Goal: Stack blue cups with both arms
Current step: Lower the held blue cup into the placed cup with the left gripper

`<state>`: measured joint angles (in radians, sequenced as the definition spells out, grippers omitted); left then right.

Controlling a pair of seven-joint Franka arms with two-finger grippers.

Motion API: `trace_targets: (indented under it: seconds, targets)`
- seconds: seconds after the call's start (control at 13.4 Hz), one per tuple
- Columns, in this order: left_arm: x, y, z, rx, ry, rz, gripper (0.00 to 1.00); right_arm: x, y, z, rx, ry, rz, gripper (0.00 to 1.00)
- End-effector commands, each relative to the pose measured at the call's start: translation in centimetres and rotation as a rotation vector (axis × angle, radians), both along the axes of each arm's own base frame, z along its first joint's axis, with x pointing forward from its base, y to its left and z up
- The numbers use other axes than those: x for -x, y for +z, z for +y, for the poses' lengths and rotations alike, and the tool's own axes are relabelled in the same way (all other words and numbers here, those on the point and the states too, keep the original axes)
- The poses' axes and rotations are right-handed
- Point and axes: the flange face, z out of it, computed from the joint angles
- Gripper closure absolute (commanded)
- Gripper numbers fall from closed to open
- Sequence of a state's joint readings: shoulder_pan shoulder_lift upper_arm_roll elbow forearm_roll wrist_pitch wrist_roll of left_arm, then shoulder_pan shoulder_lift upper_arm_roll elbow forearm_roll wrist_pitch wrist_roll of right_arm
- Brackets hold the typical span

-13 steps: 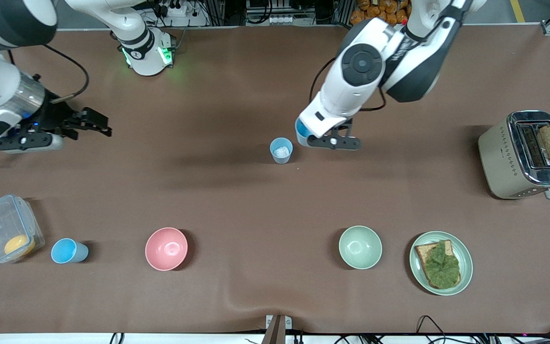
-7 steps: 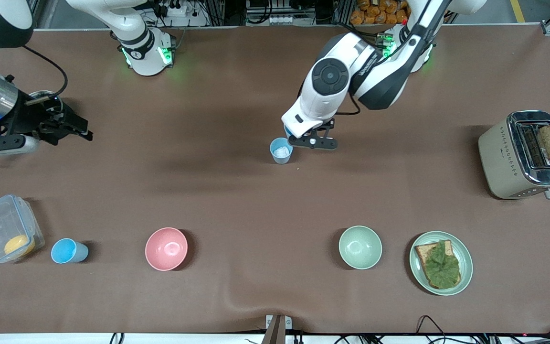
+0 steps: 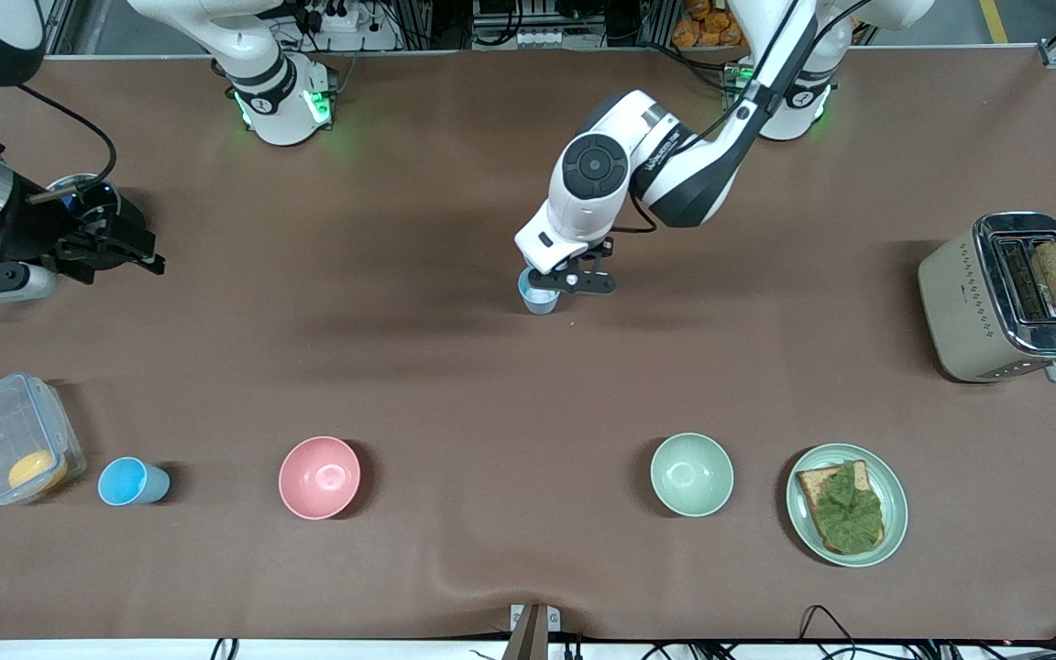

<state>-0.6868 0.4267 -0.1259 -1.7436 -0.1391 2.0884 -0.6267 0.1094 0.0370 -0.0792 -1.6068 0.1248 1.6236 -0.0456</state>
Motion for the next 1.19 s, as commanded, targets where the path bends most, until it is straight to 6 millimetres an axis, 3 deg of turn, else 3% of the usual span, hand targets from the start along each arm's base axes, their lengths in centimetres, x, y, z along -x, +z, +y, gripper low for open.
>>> trace_targets:
  seconds: [0.0, 0.22, 0.52, 1.04, 1.12]
  targets:
    - [0.0, -0.9, -0.9, 0.018, 0.022, -0.027, 1.0, -1.0, 0.9, -0.9, 0.047, 0.004, -0.004, 0.0]
    - [0.6, -2.0, -0.8, -0.008, -0.002, -0.031, 1.0, -1.0, 2.2, -0.8, 0.059, 0.007, -0.029, 0.0]
    - [0.4, -2.2, -0.8, -0.011, -0.018, -0.06, 1.0, -1.0, 2.2, -0.7, 0.1, 0.011, -0.03, 0.0]
    - [-0.2, -2.5, -0.6, -0.008, -0.003, -0.06, 1.0, -1.4, 2.2, -3.0, 0.114, -0.029, -0.043, 0.0]
    - [-0.2, -2.5, -0.6, -0.008, -0.005, -0.061, 0.46, -1.5, 2.6, -3.4, 0.114, -0.036, -0.058, 0.0]
